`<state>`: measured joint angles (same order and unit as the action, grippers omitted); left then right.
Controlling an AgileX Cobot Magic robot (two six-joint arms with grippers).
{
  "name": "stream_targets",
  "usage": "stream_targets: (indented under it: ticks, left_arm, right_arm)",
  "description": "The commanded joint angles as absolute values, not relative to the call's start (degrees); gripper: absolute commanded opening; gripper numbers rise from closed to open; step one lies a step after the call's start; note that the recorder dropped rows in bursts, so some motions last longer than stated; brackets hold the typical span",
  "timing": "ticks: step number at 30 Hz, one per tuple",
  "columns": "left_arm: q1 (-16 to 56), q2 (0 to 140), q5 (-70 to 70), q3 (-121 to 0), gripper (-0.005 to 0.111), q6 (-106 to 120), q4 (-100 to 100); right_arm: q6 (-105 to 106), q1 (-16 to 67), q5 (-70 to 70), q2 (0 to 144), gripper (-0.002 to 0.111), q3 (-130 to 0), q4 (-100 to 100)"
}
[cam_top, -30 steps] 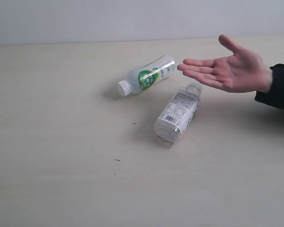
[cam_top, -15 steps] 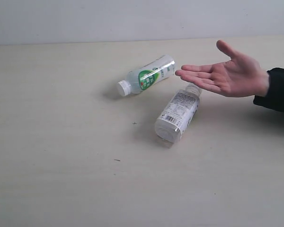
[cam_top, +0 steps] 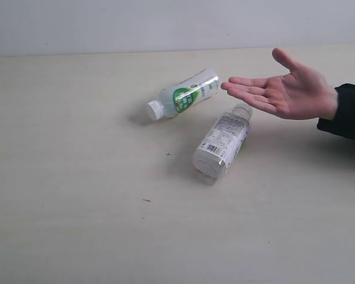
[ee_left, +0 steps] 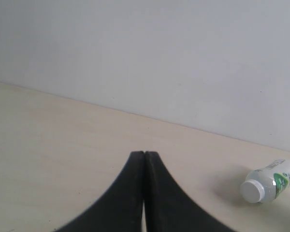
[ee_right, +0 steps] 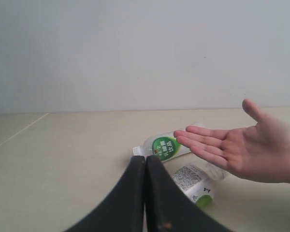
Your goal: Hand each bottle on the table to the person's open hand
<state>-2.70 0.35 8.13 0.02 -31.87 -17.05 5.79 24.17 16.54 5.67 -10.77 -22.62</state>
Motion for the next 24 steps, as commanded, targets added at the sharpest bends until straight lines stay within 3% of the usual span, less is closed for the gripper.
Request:
stream_targets:
  ticks: [1, 16, 24]
  left_arm:
    - [-2.8, 0.0, 8.0, 0.0, 0.0, -31.9, -17.2]
    - [-2.8, 0.0, 7.5, 0.0, 0.0, -31.7, -18.3]
    - [-2.8, 0.0, -11.5, 0.0, 0.0, -40.5, -19.1]
  right_arm:
    - [5.8, 24.0, 15.3, 5.4, 0.0, -10.7, -24.9]
    - [5.9, 24.0, 15.3, 5.4, 0.0, -10.7, -25.0]
    - [5.9, 24.0, 15.3, 5.4, 0.0, -10.7, -25.0]
